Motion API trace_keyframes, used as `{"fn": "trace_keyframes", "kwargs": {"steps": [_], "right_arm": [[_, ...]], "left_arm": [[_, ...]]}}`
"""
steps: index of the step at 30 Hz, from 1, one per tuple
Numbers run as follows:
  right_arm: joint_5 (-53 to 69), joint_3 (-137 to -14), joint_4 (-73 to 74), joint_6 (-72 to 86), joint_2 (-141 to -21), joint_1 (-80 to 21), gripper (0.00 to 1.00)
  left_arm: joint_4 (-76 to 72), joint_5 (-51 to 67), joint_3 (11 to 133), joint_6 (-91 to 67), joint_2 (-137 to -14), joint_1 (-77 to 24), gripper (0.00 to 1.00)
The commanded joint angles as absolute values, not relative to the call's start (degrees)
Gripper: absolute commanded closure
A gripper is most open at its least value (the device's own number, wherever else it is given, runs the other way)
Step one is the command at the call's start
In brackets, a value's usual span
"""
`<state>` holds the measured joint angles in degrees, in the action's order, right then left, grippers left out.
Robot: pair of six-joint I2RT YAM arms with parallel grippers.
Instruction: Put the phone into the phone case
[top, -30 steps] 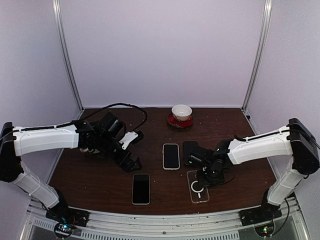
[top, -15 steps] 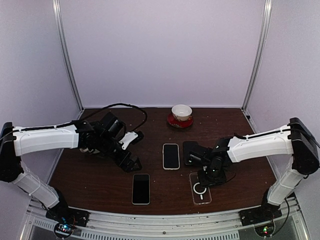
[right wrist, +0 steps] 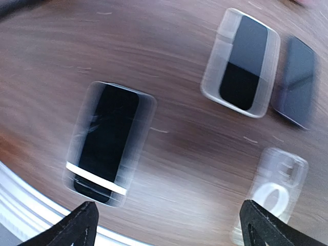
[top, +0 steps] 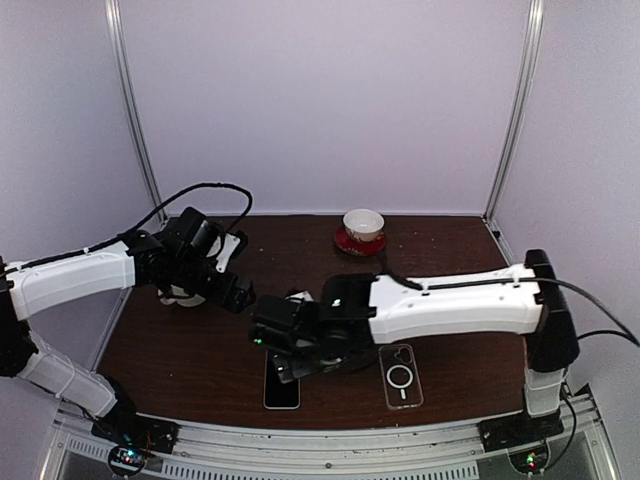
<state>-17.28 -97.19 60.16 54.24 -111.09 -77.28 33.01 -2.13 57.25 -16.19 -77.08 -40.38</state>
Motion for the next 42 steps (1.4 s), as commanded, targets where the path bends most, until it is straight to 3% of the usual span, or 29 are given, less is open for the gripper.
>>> {"fn": "trace_keyframes", "kwargs": {"steps": [1,7,17,28,37,42], "right_arm": [[-23.0,-114.0,63.1,53.2,-125.6,-81.1,0.0],[-21.8,-120.5,57.8,52.8,-135.2,-81.7,0.0],[-20.8,-122.2,61.1,54.9,-141.0,-80.9,0.01],[-12.2,-107.9,54.4,56.3,-135.0,-78.4,0.0],[-3.7,-99.2,50.3,56.7,-129.7,-77.8,0.16],[-4.5,-94.5,51.9,56.7,-125.0,-78.0,0.19]], "left_arm": [[32.5,-10.6,56.3,-21.4,-76.2,-36.0,0.02],[31.6,-16.1,54.7,-22.0,-73.2,-34.5,0.02],[30.8,-12.9,54.7,-21.3,-73.2,-33.9,0.03],[30.4,-11.8,54.5,-20.8,-73.1,-33.9,0.03],[30.3,-10.9,54.5,-20.5,-73.2,-33.9,0.02],[30.3,-10.7,54.5,-20.4,-73.2,-33.9,0.02]]}}
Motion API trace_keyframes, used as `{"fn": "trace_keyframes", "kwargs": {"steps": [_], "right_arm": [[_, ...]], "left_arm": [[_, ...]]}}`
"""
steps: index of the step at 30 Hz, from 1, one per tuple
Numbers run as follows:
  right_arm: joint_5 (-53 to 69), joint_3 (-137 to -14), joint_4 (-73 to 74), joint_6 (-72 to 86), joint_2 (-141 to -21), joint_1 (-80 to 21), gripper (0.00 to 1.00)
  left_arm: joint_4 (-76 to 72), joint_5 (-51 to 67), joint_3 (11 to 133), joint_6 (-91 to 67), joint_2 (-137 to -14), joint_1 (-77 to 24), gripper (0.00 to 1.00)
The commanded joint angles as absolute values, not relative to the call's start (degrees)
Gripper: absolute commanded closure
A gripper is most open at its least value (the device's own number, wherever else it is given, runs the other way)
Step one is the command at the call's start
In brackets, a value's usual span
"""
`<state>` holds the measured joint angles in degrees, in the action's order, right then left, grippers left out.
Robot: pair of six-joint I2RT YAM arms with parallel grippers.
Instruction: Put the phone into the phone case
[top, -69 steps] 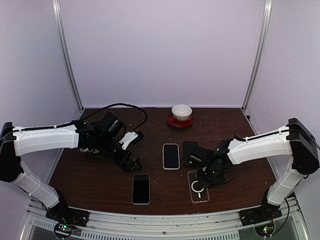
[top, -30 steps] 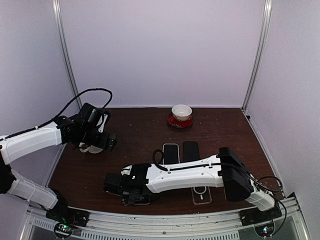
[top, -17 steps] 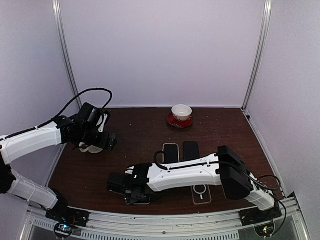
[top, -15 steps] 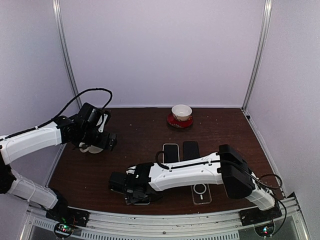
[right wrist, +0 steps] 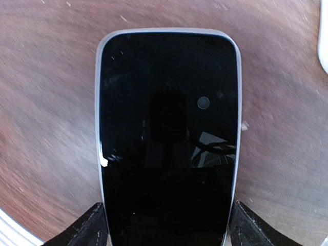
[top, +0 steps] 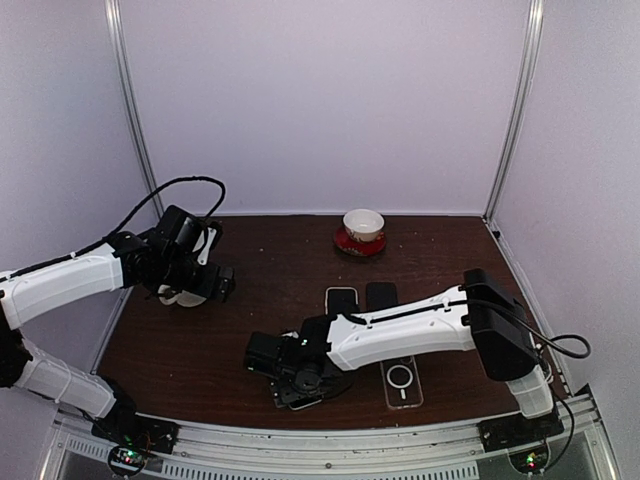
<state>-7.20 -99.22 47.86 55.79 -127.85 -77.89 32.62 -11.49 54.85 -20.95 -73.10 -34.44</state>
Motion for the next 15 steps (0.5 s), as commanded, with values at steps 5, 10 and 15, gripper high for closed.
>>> {"fn": "trace_keyframes", "kwargs": {"steps": [5,10,15], "right_arm": [[-4.3,-85.2,53.8,58.0,-117.9,-78.4,0.2],[-1.3,-77.4,54.7,57.2,-111.6,-78.8,0.2],[-0.2,-80.3,58.4,53.1,-111.5,-78.4,0.03]], "left_arm": [[30.4,-10.6,54.4,-20.2,-73.0,-33.9,0.02],[30.1,-9.8,54.3,-20.1,-72.9,-33.9,0.02],[29.9,-9.3,54.3,-19.9,-72.9,-33.9,0.03]]}}
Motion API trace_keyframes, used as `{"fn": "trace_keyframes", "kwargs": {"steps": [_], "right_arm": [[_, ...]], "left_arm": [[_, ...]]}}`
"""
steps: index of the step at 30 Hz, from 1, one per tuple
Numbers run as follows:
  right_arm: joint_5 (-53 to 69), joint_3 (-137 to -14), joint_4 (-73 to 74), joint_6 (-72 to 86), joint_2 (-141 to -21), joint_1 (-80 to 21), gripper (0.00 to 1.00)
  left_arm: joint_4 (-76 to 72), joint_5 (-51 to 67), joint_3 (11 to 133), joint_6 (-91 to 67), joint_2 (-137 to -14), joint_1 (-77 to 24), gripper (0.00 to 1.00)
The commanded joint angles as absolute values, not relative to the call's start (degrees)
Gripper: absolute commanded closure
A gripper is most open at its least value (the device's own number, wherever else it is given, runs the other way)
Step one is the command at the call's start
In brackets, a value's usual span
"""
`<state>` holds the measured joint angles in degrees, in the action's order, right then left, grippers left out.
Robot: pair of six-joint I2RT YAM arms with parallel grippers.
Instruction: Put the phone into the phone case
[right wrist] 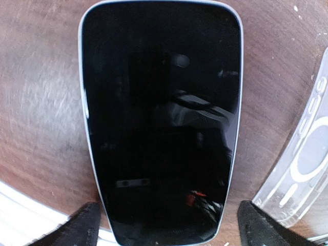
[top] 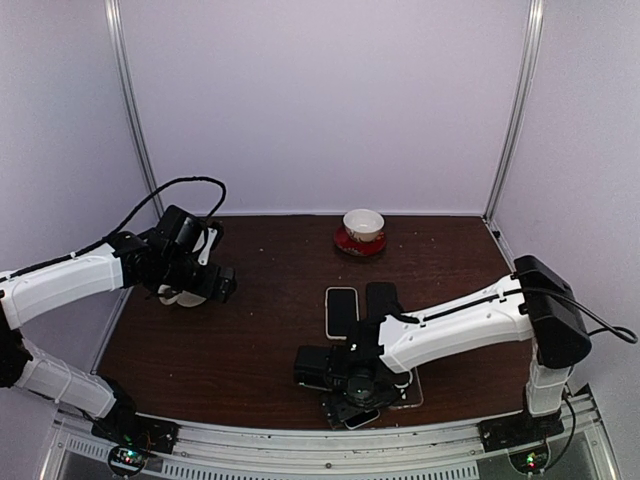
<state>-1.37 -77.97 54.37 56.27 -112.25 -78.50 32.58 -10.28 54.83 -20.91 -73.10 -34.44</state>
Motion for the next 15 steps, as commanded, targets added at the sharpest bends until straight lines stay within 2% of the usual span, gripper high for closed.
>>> {"fn": "trace_keyframes", "kwargs": {"steps": [1,6,15], "right_arm": [[-0.2,-81.4,59.1,52.4,-112.8,-78.1,0.01],[1.4,-84.8,60.0,50.5,-116.2,-76.5,0.01],[5.3,-83.0,54.6,46.9,-116.5,-72.1,0.0]], "left_arm": [[29.9,-9.1,54.3,-19.8,-72.9,-33.9,0.03],[29.8,-8.7,54.2,-19.6,-73.0,-33.9,0.02],[29.6,-7.7,54.1,-19.4,-72.9,-33.9,0.02]]}}
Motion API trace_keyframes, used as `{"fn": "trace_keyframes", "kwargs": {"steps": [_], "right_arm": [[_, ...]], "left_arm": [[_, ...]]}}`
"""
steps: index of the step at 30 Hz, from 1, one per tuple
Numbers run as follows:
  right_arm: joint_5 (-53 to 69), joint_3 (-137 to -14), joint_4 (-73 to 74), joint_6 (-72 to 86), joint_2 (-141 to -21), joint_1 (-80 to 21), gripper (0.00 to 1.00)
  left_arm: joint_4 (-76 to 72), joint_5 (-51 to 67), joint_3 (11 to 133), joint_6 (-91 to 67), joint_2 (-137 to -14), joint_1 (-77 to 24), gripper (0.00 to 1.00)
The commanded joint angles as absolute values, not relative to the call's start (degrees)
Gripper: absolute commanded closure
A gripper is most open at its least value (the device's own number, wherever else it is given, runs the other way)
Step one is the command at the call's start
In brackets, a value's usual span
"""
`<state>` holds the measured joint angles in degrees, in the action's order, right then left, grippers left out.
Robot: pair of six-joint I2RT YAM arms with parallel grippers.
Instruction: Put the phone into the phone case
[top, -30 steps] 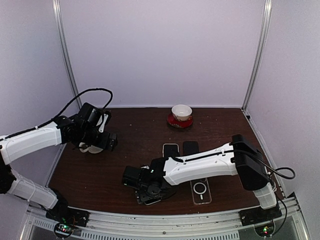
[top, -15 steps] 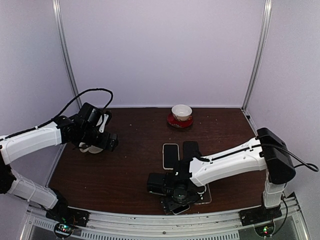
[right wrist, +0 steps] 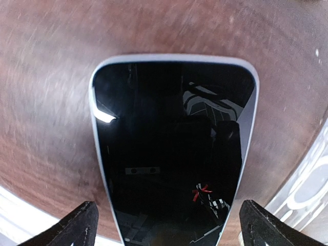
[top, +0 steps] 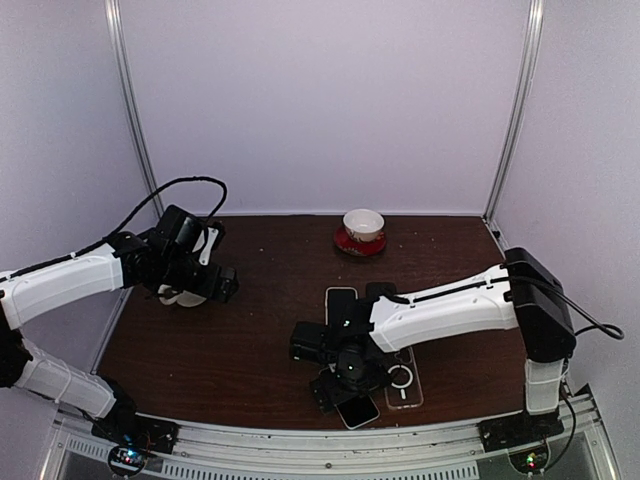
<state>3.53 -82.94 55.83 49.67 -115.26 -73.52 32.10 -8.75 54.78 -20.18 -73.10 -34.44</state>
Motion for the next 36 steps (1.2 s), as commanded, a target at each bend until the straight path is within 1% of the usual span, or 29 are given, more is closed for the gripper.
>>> {"fn": "trace_keyframes", "kwargs": {"steps": [1,5,8,11,18,22,27,31,36], "right_arm": [[6.1,-83.2,54.6,46.4,-116.9,-71.8,0.01],[8.1,-84.0,55.3,45.2,-118.8,-71.5,0.01],[9.6,-83.2,54.3,45.3,-119.1,-71.5,0.04],[10.9,-82.4,53.0,45.3,-119.0,-71.4,0.12],[10.3,-83.1,53.2,44.8,-118.2,-71.4,0.36],[9.6,-84.5,54.3,43.4,-116.1,-71.5,0.41],[8.5,-85.8,53.4,39.3,-110.3,-71.5,0.44],[7.6,-85.0,50.2,33.7,-101.9,-71.5,0.46],[7.7,-80.7,44.5,24.2,-88.9,-71.4,0.54]], "left_arm": [[29.5,-7.6,54.1,-19.4,-72.9,-33.9,0.02],[29.5,-7.4,54.1,-19.3,-72.8,-33.9,0.02],[29.4,-7.3,54.1,-19.2,-72.7,-33.9,0.02],[29.4,-7.2,54.1,-19.2,-72.5,-33.9,0.03],[29.3,-7.0,54.0,-19.1,-72.5,-33.9,0.02],[29.2,-6.9,54.0,-19.0,-72.6,-33.9,0.02],[29.1,-6.9,54.0,-18.7,-72.3,-33.9,0.02],[29.0,-7.2,53.9,-18.5,-72.1,-33.9,0.02],[28.3,-7.8,53.3,-18.0,-71.1,-33.9,0.03]]}}
